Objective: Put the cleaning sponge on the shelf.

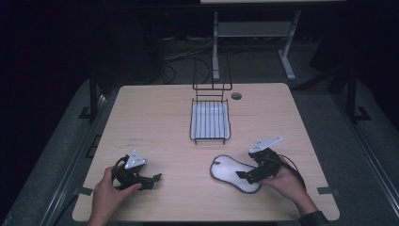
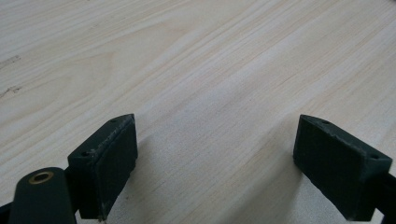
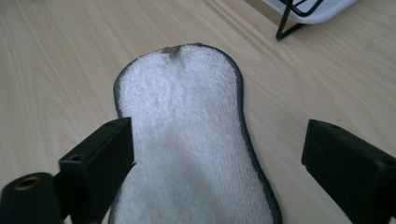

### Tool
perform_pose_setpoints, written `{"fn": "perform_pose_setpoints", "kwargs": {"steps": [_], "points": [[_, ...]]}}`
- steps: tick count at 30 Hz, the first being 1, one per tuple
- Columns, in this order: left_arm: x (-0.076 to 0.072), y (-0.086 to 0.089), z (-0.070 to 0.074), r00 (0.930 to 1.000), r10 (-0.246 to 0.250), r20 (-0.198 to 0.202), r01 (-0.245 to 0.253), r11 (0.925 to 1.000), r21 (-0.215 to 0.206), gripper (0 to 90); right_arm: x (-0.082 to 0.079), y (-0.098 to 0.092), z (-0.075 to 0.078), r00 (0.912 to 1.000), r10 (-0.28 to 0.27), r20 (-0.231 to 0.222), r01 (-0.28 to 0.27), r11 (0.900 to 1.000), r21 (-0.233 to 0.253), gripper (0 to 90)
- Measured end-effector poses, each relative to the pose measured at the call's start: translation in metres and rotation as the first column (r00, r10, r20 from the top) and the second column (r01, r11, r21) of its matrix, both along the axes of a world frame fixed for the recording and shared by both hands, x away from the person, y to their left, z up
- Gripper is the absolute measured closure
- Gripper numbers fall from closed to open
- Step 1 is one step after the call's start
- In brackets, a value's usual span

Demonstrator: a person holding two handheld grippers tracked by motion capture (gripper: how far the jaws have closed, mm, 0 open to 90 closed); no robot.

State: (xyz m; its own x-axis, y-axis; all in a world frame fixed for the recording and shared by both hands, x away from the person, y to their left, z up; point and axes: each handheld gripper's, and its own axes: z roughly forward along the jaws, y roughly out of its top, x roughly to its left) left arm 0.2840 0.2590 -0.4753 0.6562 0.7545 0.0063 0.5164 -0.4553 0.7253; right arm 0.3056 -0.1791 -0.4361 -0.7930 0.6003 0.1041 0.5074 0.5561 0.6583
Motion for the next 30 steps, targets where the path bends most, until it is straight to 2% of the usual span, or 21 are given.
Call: {"fn": "perform_pose_setpoints", "kwargs": {"steps": [3,11,22,30], "points": [[0.000,0.000,0.000,1.0000,0.000,0.000,0.000,1.0000,0.000,13.0,0.005,0.009,-0.001,0.9996,0.023,0.013,-0.023,1.000,-0.020,6.3],[0.000,0.000,0.000,1.0000,0.000,0.000,0.000,1.0000,0.000,13.0,0.015,0.023,-0.010,0.9984,0.056,-0.013,-0.056,0.997,-0.044,6.6],[0.000,0.000,0.000,1.0000,0.000,0.000,0.000,1.0000,0.000,13.0,0.014,0.025,-0.020,0.9968,0.068,-0.042,-0.071,0.995,-0.074,6.7],[0.000,0.000,0.000,1.0000,0.000,0.000,0.000,1.0000,0.000,13.0,0.014,0.024,-0.025,0.9966,0.061,-0.055,-0.065,0.996,-0.067,6.7]]}}
